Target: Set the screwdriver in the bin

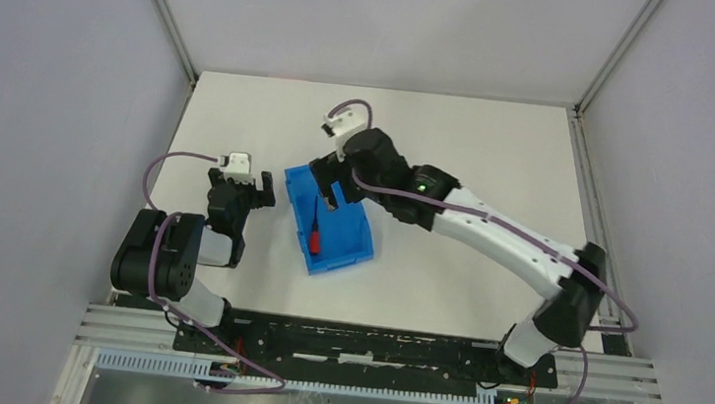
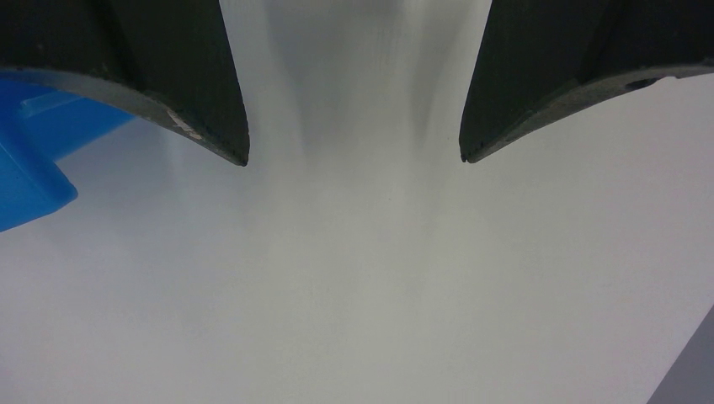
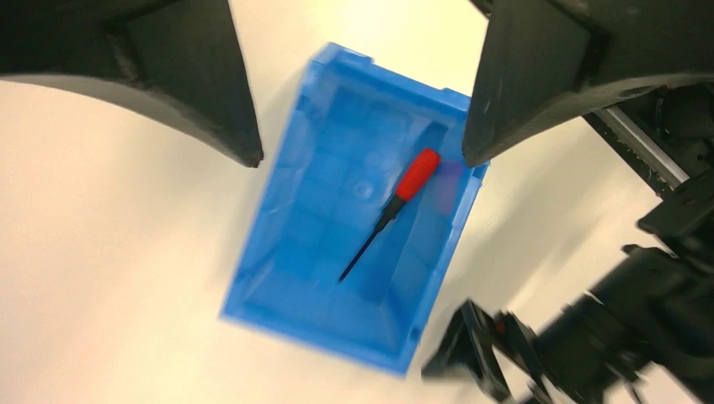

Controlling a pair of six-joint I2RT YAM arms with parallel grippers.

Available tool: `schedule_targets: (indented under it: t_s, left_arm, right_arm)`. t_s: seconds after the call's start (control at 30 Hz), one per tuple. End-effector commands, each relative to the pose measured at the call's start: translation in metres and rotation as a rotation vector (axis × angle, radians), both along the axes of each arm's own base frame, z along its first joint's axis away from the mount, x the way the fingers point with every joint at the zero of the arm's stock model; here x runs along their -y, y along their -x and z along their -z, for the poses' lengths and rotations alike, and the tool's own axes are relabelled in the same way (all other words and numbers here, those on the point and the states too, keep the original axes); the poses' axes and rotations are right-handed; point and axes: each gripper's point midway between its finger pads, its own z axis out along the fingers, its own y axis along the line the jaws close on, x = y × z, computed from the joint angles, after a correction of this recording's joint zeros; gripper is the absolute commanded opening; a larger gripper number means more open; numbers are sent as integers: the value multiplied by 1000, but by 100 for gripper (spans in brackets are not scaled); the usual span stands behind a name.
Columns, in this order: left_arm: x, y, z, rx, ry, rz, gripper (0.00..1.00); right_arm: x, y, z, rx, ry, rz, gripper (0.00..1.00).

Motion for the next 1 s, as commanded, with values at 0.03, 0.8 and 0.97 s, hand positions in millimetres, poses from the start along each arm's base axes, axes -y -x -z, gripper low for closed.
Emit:
schedule_targets:
  t_s: [0.03, 0.8, 0.97]
  left_arm:
    - [1, -5, -15, 55, 32, -8, 100]
    - [1, -5, -15, 55, 32, -9, 100]
    - [1, -5, -15, 55, 32, -8, 100]
  right_arm:
    - [82, -16, -114, 291, -97, 146, 98]
    - [349, 12, 93, 389, 195, 813, 98]
    - [347, 11, 87, 405, 166, 811, 98]
